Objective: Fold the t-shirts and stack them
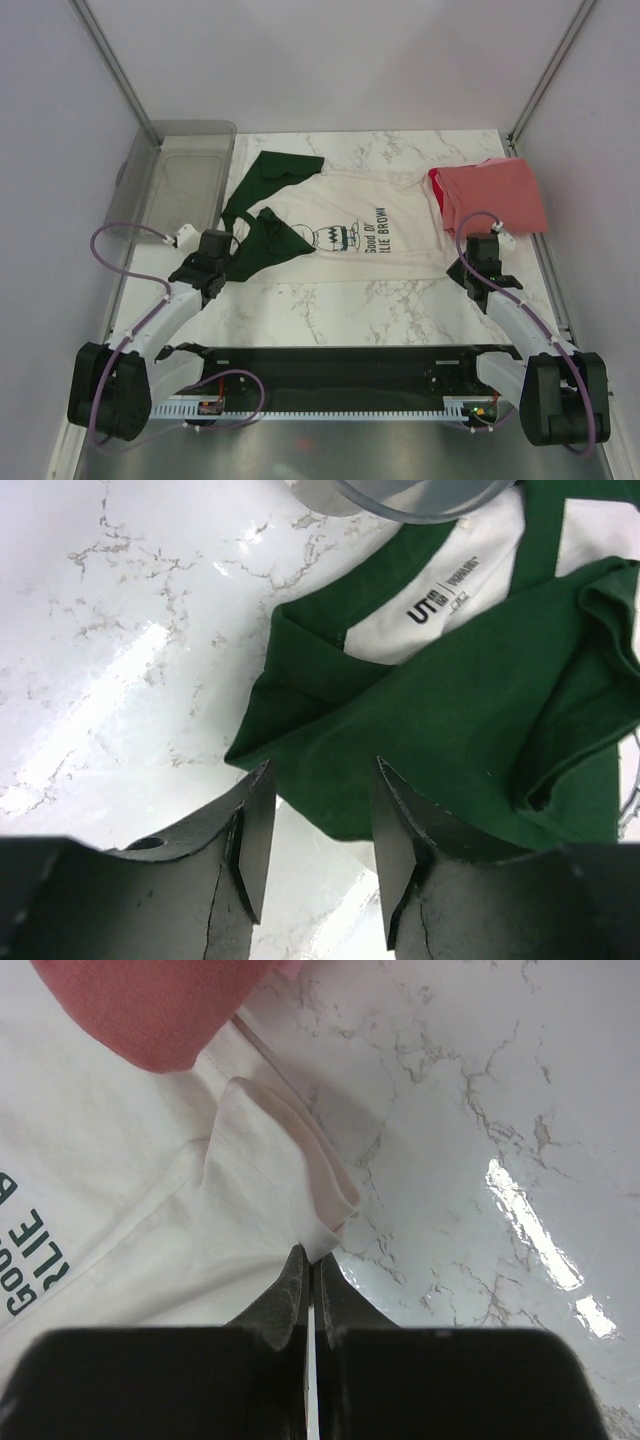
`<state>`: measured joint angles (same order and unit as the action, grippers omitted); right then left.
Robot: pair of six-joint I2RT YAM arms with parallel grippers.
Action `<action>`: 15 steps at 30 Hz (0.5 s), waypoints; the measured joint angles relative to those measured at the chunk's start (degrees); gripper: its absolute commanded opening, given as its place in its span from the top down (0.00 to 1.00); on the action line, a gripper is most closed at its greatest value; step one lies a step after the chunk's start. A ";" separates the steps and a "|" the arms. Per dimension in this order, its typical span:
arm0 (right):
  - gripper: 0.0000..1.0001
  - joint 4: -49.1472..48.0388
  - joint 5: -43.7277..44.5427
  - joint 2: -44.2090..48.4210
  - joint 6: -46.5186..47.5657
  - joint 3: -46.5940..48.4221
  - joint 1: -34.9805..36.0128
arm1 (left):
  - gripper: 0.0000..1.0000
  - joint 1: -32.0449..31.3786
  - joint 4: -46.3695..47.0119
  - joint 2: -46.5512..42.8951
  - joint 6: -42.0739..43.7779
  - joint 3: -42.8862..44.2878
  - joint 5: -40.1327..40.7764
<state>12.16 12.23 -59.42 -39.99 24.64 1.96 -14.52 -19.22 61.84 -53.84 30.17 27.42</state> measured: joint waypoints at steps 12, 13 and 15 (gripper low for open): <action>1.00 0.37 -0.39 0.00 0.39 -0.02 -0.09 | 0.47 0.04 -0.09 -9.94 0.00 -5.31 -9.84; 1.00 0.39 -0.39 0.00 0.39 0.00 -0.09 | 0.47 0.04 0.09 -9.53 -0.11 -5.31 -10.34; 1.00 0.39 -0.46 0.00 0.39 -0.02 -0.11 | 0.47 0.04 0.98 -7.85 -0.31 -5.44 -11.63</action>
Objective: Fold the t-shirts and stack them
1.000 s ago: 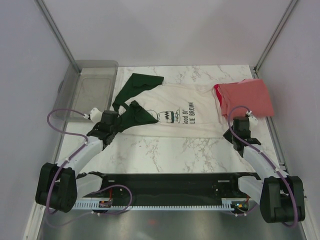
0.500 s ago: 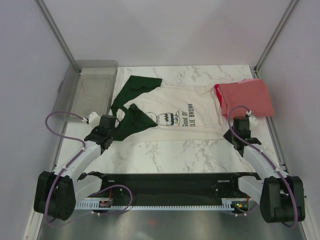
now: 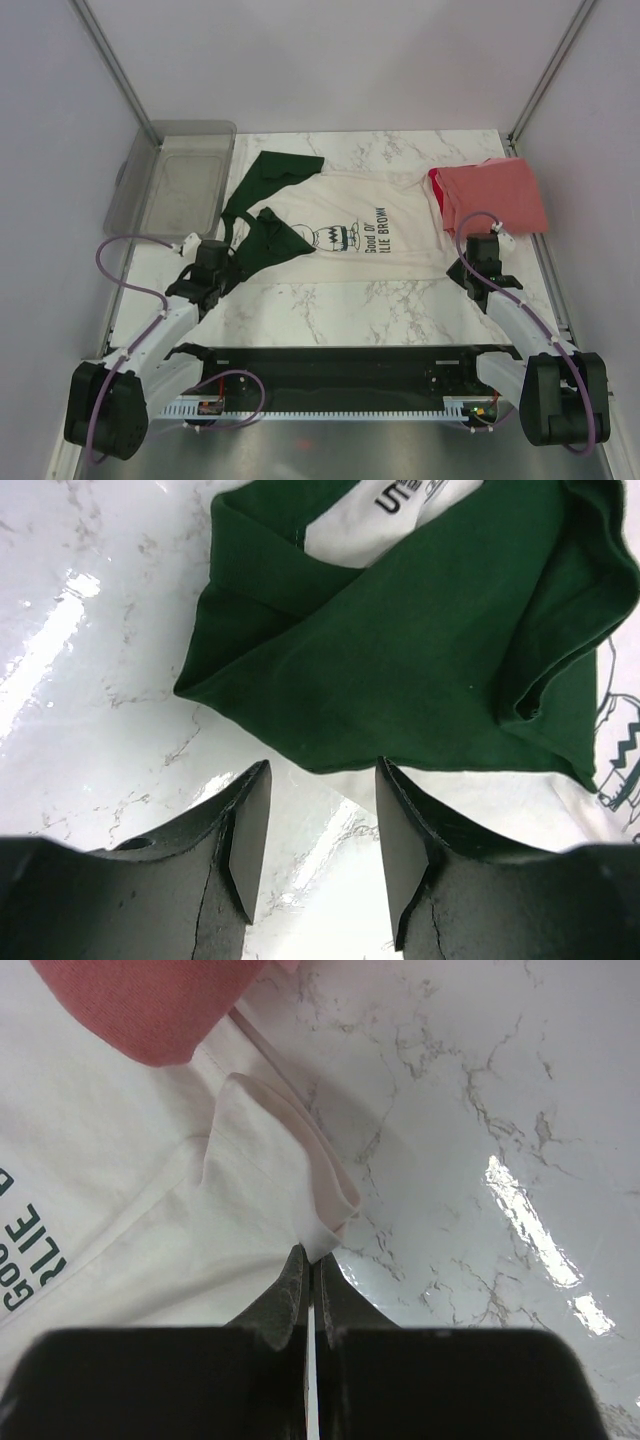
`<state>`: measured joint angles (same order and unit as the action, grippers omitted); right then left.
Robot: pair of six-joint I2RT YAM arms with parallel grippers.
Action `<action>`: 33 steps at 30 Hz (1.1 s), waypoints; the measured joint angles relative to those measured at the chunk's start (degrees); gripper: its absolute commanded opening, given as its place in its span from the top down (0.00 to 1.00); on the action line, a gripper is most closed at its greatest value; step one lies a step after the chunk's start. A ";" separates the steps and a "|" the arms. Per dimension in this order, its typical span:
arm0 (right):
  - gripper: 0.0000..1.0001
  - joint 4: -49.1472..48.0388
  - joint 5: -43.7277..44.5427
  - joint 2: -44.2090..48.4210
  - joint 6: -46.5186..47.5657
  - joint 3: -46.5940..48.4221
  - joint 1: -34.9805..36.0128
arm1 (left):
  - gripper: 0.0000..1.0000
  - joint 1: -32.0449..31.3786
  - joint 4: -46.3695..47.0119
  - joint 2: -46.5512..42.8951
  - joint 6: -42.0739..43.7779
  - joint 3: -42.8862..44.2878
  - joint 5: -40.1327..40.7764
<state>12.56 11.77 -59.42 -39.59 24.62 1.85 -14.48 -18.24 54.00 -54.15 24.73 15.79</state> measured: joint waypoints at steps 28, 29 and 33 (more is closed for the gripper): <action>1.00 1.51 -1.18 0.66 0.42 0.37 -0.11 | 0.98 0.63 13.66 13.57 -3.30 -1.70 -1.01; 1.00 2.08 -1.31 1.01 0.44 0.66 -0.11 | 0.98 0.63 13.05 12.76 -3.15 -1.68 -0.85; 1.00 3.69 -1.64 2.51 0.44 2.58 -0.11 | 0.98 0.63 9.40 8.57 -1.84 -0.90 -0.74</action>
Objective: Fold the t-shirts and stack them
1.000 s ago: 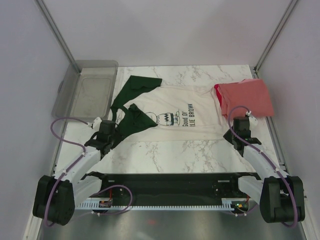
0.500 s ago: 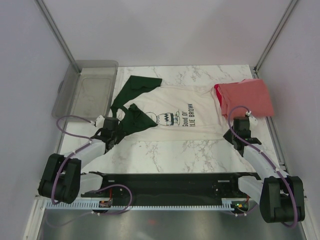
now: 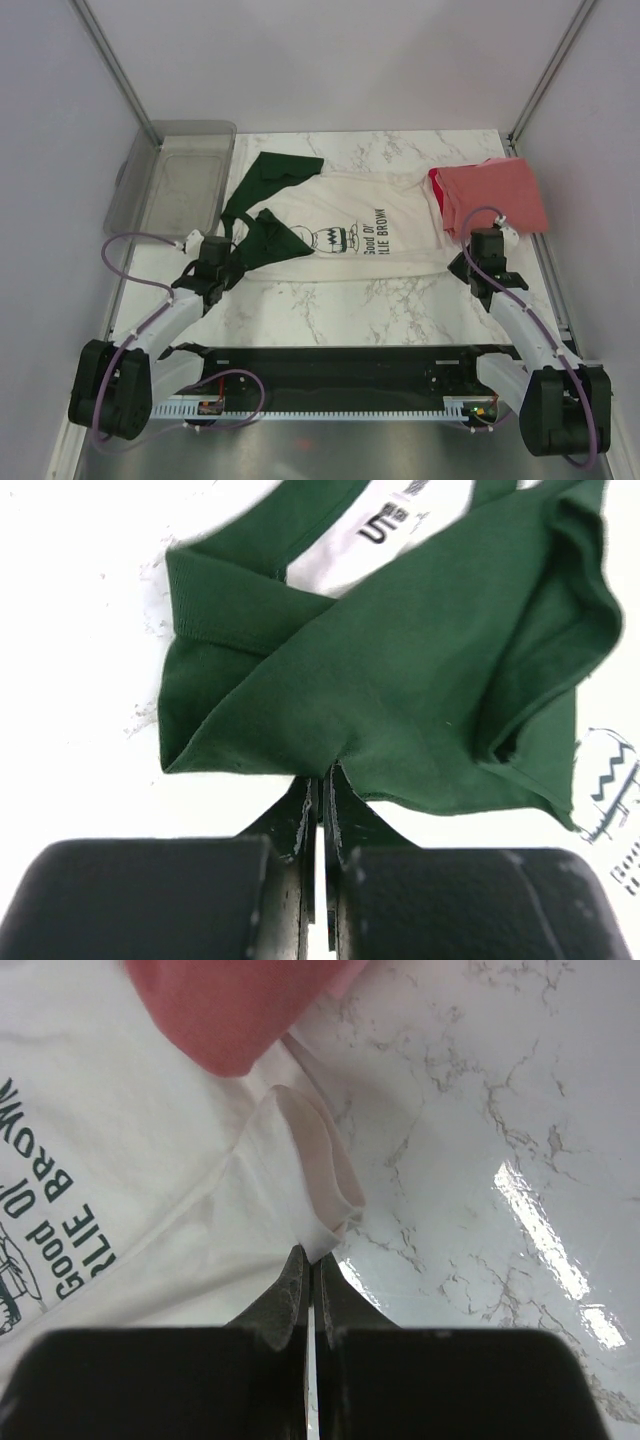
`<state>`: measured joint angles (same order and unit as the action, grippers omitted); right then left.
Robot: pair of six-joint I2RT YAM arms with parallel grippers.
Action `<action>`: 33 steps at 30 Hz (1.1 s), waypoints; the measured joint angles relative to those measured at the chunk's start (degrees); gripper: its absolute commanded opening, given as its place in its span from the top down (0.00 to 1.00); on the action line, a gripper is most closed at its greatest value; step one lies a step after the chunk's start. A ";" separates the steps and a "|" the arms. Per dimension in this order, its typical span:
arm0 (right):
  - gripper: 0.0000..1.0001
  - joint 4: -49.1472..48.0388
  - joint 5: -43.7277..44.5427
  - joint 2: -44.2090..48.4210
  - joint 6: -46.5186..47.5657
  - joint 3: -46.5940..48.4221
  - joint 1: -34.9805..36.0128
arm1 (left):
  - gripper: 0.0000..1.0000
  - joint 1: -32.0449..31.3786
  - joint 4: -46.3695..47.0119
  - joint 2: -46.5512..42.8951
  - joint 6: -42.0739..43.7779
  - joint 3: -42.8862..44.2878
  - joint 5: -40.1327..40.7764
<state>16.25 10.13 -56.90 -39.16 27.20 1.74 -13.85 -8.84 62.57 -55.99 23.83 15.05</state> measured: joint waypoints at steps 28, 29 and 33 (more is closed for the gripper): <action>1.00 11.72 -2.05 -2.05 -3.02 37.07 -0.09 | 0.98 0.37 -23.65 -4.81 8.22 39.71 1.49; 1.00 11.69 -2.12 -1.16 -3.02 35.39 -0.09 | 0.98 0.37 -24.39 -6.03 8.39 38.47 1.64; 1.00 14.80 -2.45 -0.76 -2.84 30.45 -0.09 | 0.98 0.37 -28.57 -7.89 9.20 34.97 1.84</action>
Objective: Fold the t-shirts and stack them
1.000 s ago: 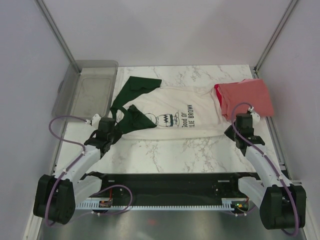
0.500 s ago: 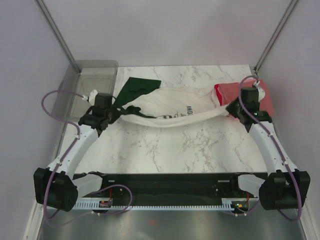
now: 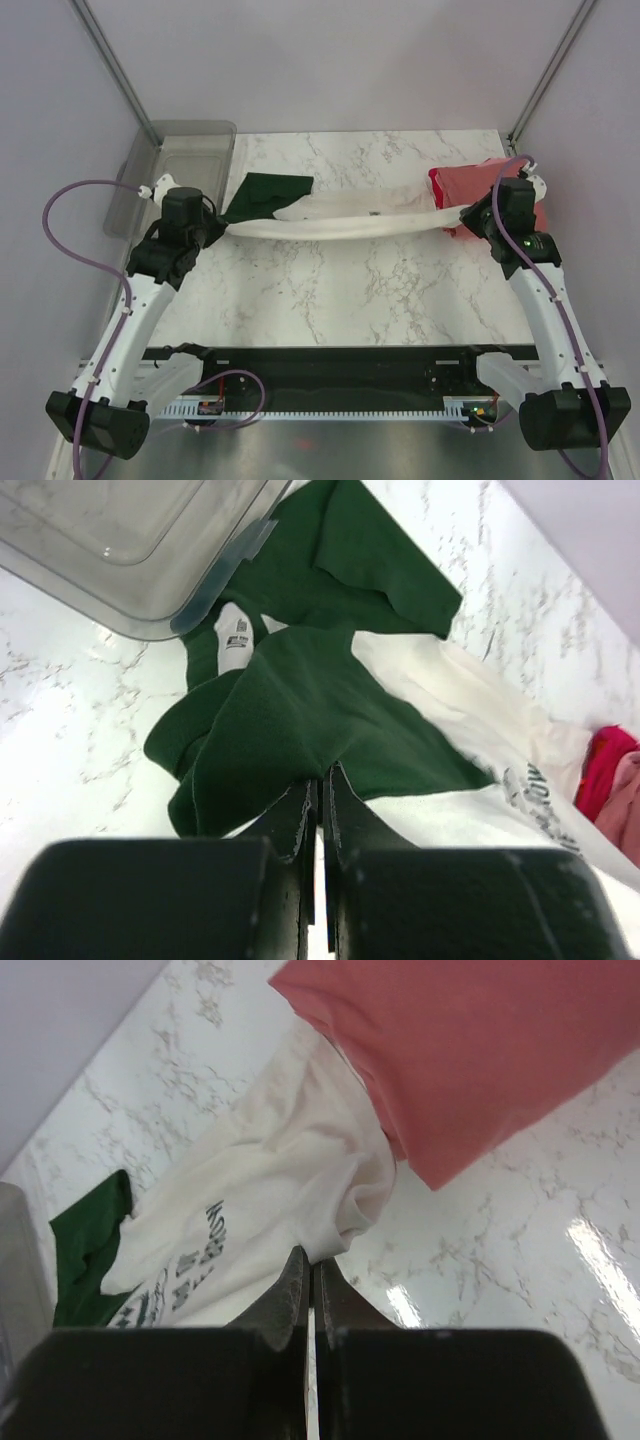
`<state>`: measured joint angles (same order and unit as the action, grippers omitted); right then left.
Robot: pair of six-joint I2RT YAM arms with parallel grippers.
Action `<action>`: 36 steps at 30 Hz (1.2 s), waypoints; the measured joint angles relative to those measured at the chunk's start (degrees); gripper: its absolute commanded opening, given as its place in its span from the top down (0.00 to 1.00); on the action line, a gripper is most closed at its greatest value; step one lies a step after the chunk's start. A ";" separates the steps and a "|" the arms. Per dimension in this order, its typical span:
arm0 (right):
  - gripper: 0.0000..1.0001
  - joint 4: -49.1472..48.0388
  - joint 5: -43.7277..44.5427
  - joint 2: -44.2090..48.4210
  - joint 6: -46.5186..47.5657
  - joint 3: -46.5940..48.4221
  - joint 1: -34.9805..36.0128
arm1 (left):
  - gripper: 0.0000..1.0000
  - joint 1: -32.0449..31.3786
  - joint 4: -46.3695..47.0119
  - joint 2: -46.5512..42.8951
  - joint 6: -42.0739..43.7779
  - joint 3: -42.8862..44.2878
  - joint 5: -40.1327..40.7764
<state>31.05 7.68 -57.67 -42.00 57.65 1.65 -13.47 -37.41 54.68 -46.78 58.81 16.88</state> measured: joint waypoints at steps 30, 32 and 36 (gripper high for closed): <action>1.00 6.78 2.21 -6.34 3.76 36.04 0.00 | 0.98 0.00 -18.29 20.96 7.78 57.83 -3.69; 1.00 6.86 2.25 -12.50 3.78 36.63 -0.04 | 0.98 0.02 -18.88 28.68 8.20 61.92 -3.87; 1.00 7.72 0.04 -22.69 3.69 42.25 -1.07 | 0.98 0.39 -20.31 39.56 8.96 72.24 -4.98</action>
<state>38.76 7.73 -80.36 -38.30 99.90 0.58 -13.08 -57.71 94.24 -37.82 131.04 11.90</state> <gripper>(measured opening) 0.011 0.033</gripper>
